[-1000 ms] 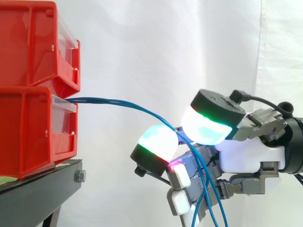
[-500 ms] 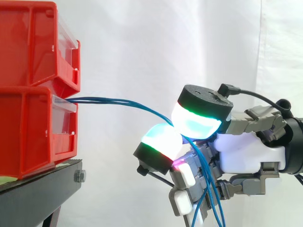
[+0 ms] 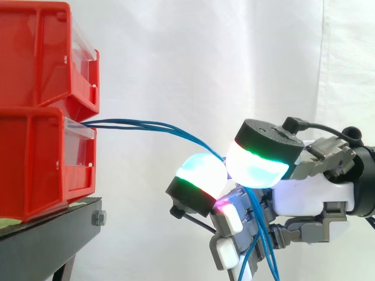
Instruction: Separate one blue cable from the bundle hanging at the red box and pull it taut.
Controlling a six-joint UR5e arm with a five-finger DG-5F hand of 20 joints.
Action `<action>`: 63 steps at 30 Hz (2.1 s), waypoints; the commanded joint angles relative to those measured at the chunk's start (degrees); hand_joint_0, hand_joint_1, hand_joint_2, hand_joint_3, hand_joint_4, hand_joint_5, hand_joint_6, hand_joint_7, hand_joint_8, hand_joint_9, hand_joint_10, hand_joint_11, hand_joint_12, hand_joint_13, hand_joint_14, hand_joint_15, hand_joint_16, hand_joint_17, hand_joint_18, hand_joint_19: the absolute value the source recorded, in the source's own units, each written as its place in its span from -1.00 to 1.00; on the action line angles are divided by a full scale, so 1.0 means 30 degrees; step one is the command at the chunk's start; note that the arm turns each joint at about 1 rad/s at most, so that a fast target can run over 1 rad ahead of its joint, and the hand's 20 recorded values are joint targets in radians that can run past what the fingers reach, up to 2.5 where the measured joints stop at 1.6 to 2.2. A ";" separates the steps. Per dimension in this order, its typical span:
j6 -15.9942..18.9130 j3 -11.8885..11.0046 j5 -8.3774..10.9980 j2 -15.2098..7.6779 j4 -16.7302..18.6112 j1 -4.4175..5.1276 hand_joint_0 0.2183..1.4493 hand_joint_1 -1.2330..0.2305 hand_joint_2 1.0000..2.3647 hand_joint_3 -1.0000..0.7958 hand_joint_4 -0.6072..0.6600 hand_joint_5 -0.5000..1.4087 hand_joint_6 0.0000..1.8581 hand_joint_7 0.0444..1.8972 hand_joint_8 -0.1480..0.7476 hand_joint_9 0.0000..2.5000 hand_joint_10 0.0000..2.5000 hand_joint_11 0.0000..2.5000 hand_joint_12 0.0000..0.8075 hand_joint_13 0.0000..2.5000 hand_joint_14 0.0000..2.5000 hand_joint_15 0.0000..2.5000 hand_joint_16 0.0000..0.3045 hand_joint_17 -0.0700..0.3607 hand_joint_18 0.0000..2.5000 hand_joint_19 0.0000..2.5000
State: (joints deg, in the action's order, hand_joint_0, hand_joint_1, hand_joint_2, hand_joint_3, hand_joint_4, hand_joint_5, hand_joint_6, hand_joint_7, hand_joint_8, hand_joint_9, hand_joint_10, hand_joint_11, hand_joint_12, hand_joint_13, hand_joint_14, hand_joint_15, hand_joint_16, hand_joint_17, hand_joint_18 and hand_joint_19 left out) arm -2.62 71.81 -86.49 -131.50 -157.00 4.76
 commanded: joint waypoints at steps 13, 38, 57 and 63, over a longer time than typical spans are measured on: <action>-0.0035 0.0000 0.0003 0.0005 -0.0019 0.0026 -0.29 -0.23 -1.00 -0.42 0.15 -0.66 -0.05 0.23 0.10 -0.19 -0.99 -0.48 -0.14 -0.22 -0.99 -0.66 -0.74 -0.27 -0.22 -0.66; -0.0064 0.0000 0.0032 0.0005 -0.0136 0.0026 -0.40 -0.30 -1.00 -0.44 0.20 -0.68 -0.02 0.08 0.06 -0.21 -0.99 -0.39 -0.16 -0.23 -0.99 -0.65 -0.76 -0.29 -0.24 -0.69; -0.0064 0.0000 0.0091 0.0005 -0.0136 0.0026 -0.26 -0.39 -0.98 -0.12 0.11 -0.70 -0.01 0.14 0.07 -0.29 -0.99 -0.42 -0.11 -0.28 -0.99 -0.65 -0.72 -0.24 -0.25 -0.66; -0.0064 0.0000 0.0208 0.0005 -0.0195 0.0055 -0.17 -0.50 -0.98 -0.10 0.11 -0.71 0.00 0.15 0.06 -0.30 -0.99 -0.43 -0.11 -0.28 -0.99 -0.65 -0.73 -0.24 -0.25 -0.68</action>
State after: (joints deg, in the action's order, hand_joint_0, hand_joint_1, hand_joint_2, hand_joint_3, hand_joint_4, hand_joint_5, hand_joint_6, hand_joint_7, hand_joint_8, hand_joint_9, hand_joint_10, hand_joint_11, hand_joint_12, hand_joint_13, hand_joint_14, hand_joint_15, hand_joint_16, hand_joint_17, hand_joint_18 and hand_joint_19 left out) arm -2.79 71.81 -85.96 -131.48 -157.46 4.87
